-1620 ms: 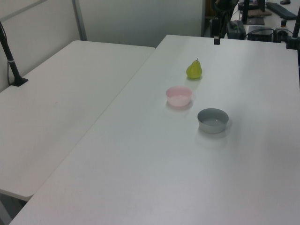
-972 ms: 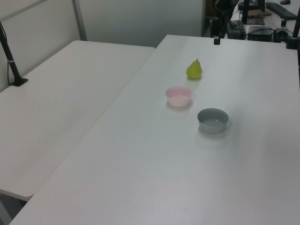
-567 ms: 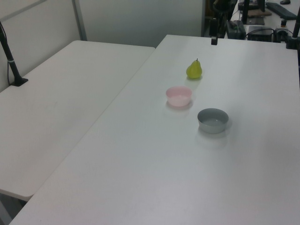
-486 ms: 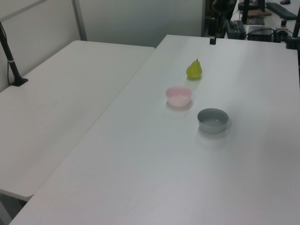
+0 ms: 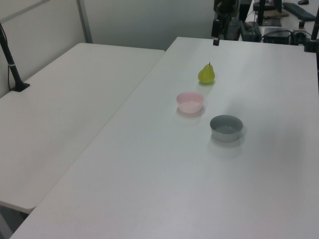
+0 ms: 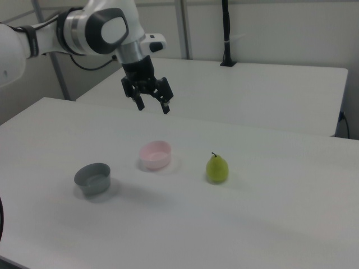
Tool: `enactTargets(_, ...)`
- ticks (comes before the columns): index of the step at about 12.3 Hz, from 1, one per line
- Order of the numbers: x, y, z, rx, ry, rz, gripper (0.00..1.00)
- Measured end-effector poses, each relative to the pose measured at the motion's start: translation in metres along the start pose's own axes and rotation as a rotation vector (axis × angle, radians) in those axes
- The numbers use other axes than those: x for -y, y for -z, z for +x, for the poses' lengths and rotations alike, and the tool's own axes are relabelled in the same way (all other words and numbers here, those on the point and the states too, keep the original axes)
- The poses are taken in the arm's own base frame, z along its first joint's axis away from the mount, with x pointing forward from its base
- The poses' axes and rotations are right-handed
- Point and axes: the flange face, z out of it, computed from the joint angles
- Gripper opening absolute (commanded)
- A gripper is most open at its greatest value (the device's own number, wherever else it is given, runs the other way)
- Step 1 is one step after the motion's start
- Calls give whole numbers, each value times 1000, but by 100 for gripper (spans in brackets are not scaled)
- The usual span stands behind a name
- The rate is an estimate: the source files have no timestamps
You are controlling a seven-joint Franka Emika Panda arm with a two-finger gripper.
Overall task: Place the pear in the bowl
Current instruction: 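Move the open gripper over the yellow-green pear and lower it, then close the gripper around the pear and lift it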
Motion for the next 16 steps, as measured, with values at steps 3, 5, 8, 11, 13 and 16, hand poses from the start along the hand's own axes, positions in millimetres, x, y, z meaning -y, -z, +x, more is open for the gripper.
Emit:
enactTargets(3, -13, -17, 16, -62, -20, -7, 100)
enactTargets(5, -37, -37, 25, -93, -54, -16, 100)
enactTargets(8, -51, -67, 33, -94, -62, -22, 100)
enactTargets(11, -66, -103, 38, -74, -75, -27, 100)
enactTargets(13, -79, -133, 42, -74, -77, -33, 100)
enactTargets(16, -89, -179, 46, -63, -66, -65, 100)
